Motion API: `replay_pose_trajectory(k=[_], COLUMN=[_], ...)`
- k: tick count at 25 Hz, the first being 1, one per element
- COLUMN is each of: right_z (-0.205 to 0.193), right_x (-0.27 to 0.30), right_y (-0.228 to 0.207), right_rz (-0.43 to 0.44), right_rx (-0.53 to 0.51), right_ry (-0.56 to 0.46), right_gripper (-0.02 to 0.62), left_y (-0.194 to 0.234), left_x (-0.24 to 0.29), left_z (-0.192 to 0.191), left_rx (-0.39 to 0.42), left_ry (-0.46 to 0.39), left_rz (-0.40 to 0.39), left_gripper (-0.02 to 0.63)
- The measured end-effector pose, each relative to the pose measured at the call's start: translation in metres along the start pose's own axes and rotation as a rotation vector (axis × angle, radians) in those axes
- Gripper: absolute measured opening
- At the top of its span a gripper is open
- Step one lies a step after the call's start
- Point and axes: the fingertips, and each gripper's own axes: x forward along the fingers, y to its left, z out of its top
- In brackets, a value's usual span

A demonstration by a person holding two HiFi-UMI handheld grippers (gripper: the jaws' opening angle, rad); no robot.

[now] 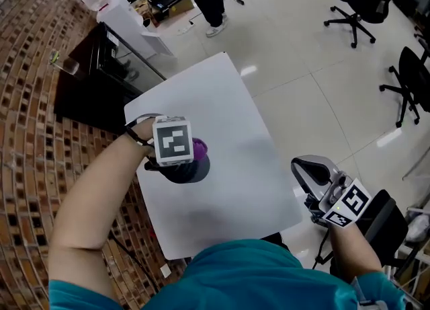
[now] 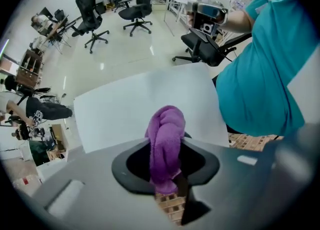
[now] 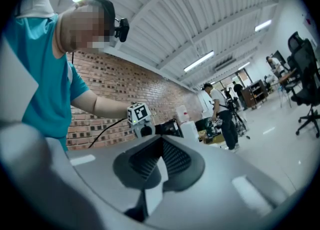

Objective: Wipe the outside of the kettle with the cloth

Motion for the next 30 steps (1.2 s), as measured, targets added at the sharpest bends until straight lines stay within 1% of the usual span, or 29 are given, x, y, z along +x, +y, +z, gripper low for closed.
replay_pose_trajectory(k=[1,2,5,7,9,11,13,19,21,23,25,27,29,30], right_z=[0.0,0.001,0.002,0.002,0.0,-0.002,-0.003,-0.004,-0.004,-0.002,0.0,0.002,0.0,-0.001], right_x=[-0.003,-0.005,-0.009,-0.01,-0.01,-0.007,-0.003,0.019,0.028,0.036,0.043,0.049,0.056,0.059], right_y=[-0.003,-0.006,-0.01,-0.011,-0.011,-0.009,-0.006,0.011,0.019,0.028,0.036,0.043,0.052,0.056], right_rz=[-0.007,-0.012,-0.023,-0.027,-0.027,-0.022,-0.016,0.02,0.033,0.043,0.053,0.062,0.072,0.077], right_rx=[0.002,0.003,0.001,0.002,0.004,0.005,0.002,-0.015,-0.02,-0.029,-0.041,-0.05,-0.05,-0.046], right_ry=[-0.001,-0.002,-0.005,-0.005,0.0,0.01,0.017,0.042,0.049,0.053,0.06,0.07,0.08,0.085], right_gripper=[0.003,0.003,0.003,0.003,0.003,0.003,0.003,0.003,0.003,0.003,0.003,0.003,0.003,0.003], left_y=[0.015,0.026,0.047,0.045,0.038,0.036,0.035,0.019,0.013,0.006,-0.01,-0.036,-0.063,-0.072], left_x=[-0.006,-0.009,-0.006,0.002,0.01,0.011,0.011,0.025,0.026,0.015,-0.004,-0.023,-0.026,-0.019], left_z=[-0.005,-0.008,-0.029,-0.041,-0.048,-0.055,-0.065,-0.105,-0.122,-0.143,-0.161,-0.168,-0.166,-0.163], left_rx=[-0.02,-0.041,-0.064,-0.057,-0.062,-0.092,-0.116,-0.171,-0.166,-0.188,-0.242,-0.301,-0.358,-0.395], left_ry=[0.002,-0.01,-0.025,-0.037,-0.073,-0.129,-0.16,-0.186,-0.201,-0.252,-0.338,-0.427,-0.488,-0.502], left_rz=[0.027,0.038,0.031,0.009,-0.007,-0.006,-0.006,-0.01,0.015,0.074,0.145,0.2,0.22,0.222], left_gripper=[0.123,0.123,0.123,0.123,0.123,0.121,0.121,0.121,0.121,0.121,0.121,0.121,0.121,0.121])
